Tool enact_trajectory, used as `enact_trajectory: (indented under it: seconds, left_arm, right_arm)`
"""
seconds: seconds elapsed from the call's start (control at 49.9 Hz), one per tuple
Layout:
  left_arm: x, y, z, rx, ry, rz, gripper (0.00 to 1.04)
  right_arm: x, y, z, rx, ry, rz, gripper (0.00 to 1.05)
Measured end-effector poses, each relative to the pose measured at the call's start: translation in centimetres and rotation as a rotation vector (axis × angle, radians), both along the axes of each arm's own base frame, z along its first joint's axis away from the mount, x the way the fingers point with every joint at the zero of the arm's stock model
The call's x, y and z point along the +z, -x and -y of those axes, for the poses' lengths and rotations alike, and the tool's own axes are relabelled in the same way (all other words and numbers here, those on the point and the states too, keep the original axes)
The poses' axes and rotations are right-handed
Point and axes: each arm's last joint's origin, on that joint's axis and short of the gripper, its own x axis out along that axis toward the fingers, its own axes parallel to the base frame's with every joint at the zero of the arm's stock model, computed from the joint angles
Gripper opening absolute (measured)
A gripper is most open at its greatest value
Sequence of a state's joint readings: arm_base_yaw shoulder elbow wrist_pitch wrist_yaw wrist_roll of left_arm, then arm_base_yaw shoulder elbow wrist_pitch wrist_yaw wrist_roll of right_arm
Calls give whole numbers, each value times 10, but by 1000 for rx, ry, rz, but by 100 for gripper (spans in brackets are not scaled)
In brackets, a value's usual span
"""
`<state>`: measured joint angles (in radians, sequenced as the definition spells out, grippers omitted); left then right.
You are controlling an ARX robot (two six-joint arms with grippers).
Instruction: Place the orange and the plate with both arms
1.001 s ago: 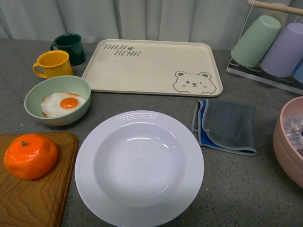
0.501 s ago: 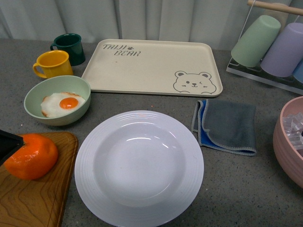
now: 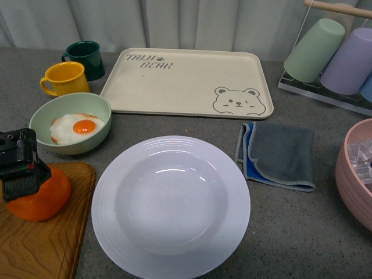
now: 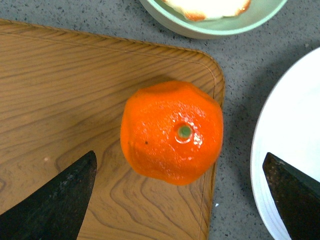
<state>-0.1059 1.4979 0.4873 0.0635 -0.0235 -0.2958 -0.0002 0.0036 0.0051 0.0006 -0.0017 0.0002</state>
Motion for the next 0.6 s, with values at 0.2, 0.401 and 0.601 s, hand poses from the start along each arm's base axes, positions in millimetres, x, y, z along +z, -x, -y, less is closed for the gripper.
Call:
enact_trajectory:
  seconds: [0.2,0.401,0.601]
  left_arm:
    - [-8,-13,3,-24,-10,-27,98]
    - [-21,-20,3,-20,-52,-82,98]
    - [-29,-21,0,-20,-78,-101,76]
  right_arm:
    - [0,0,0,0,0,0,95]
    - [0,0,0,0,0,0,95]
    - [0,0,0,0,0,0,95]
